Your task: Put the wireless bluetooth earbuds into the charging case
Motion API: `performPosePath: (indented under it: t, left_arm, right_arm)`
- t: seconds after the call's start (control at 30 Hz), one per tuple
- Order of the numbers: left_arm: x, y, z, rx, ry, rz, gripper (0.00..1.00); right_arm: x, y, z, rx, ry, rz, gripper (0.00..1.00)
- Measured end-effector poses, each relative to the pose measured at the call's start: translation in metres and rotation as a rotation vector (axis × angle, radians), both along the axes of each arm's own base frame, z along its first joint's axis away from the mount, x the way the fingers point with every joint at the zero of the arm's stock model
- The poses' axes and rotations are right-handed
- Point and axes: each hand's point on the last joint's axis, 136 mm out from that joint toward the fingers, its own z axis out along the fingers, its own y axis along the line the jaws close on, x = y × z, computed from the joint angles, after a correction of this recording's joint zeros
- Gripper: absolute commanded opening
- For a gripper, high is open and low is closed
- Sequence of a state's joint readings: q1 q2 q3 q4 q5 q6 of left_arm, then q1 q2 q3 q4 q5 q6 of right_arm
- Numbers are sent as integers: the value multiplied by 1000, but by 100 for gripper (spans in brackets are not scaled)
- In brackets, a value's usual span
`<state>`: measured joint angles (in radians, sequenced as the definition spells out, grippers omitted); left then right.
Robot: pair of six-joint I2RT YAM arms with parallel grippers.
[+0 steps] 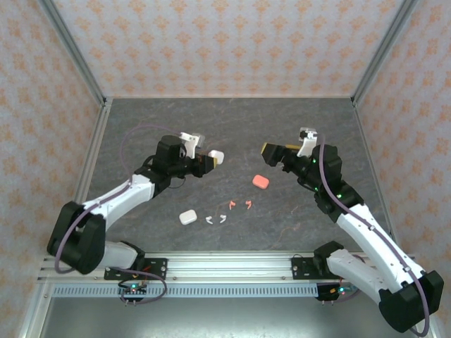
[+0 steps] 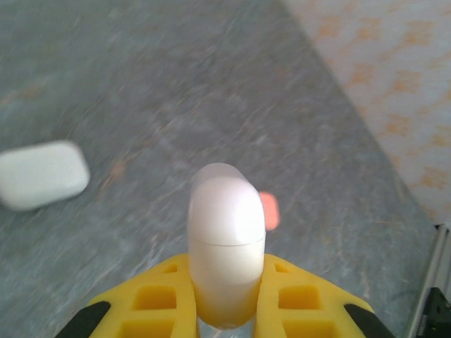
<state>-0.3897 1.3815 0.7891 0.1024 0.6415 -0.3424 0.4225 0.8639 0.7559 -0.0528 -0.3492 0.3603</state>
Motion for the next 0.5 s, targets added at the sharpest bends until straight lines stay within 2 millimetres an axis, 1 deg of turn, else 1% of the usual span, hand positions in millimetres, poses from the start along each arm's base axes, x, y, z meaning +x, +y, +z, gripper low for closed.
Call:
performPosePath:
  t: [0.07,0.17,0.37,0.5]
  left_arm:
    - [3,3,-23,23,88,27,0]
    - [7,3,-47,47,185,51,0]
    - [13,1,-84,68,313,80,0]
    - [14,1,-100,86,354,91,0]
  right_arm:
    - [2,-1,3,9,-9,-11,99]
    - [3,-3,3,10,-11,-24,99]
    - [4,-5,3,6,-12,-37,99]
    - [5,-5,3,4,-11,-41,99]
